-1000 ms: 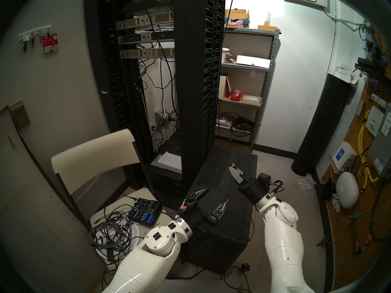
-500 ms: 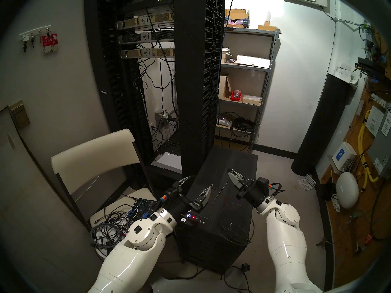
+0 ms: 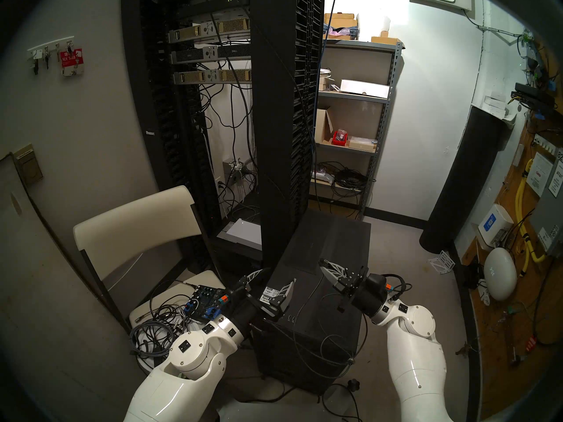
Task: Insert the cable into the workstation's USB slot
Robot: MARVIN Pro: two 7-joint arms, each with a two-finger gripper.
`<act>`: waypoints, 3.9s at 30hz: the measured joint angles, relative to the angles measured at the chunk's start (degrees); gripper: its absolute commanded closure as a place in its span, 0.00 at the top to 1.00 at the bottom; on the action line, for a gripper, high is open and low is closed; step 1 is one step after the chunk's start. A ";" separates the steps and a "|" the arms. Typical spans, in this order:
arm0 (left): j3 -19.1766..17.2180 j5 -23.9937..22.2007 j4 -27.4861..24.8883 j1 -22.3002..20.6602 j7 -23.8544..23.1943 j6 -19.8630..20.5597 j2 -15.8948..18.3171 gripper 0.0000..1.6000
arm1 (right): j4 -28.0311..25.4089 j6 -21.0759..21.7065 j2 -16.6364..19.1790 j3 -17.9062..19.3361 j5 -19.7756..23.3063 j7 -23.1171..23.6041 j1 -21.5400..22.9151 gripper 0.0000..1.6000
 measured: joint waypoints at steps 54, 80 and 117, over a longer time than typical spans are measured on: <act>0.22 -0.43 -2.43 4.10 -0.06 -0.65 1.96 1.00 | -4.58 -19.97 12.40 -13.80 7.29 -13.32 -10.65 0.00; 1.65 9.78 -6.42 7.20 4.18 -0.90 4.47 1.00 | -6.63 -13.96 20.98 -23.53 15.62 -15.11 -9.85 0.00; 13.28 19.53 -3.61 4.44 17.23 2.62 1.94 0.99 | -10.87 7.20 17.47 -23.40 19.91 -24.13 -9.17 0.00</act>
